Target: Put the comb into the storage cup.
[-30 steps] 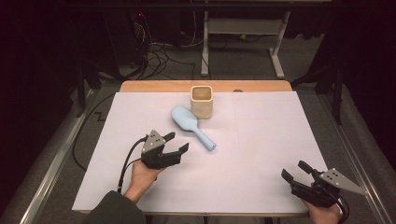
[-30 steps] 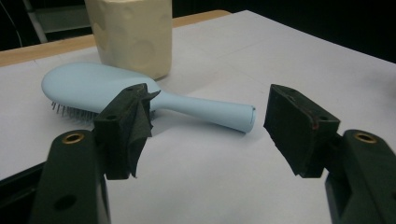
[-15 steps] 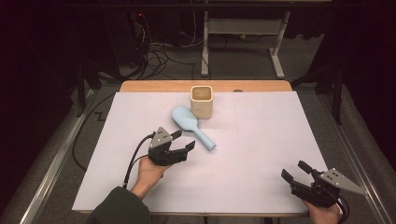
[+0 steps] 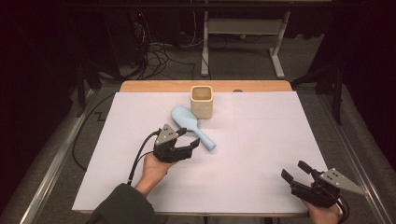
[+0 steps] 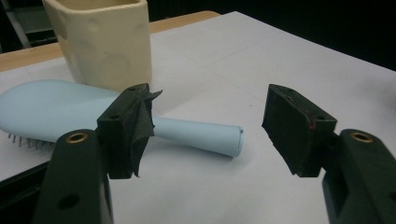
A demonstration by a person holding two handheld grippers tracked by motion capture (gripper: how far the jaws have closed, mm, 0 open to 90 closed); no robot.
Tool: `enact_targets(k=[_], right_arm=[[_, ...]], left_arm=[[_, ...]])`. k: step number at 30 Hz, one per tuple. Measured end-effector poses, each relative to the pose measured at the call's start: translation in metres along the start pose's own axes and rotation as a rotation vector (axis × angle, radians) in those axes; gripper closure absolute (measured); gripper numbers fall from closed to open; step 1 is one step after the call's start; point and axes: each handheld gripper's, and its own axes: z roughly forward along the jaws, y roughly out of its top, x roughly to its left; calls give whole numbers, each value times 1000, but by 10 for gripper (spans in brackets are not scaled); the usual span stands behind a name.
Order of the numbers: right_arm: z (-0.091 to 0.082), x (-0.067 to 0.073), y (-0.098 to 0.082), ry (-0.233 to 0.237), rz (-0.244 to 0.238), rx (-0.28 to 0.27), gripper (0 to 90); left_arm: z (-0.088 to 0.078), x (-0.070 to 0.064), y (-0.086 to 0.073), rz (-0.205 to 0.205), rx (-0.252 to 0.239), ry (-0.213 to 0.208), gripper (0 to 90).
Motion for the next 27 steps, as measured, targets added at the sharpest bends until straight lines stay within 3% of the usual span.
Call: enact_targets(k=[8,9,17,21,27], right_arm=[[0,0,0,1,2,-1,239],[0,0,0,2,1,-1,239],[-1,0,0,3,1,-2,241],[-1,1,0,-4,-13,1,250],[-1,1,0,-1,-13,-2,249]], left_arm=[[11,-4,5,14,18,-7,347],[13,-7,7,35,22,-2,347],[21,-11,14,55,19,-16,354],[27,-15,18,91,33,-6,364],[33,-16,22,83,49,-22,402]])
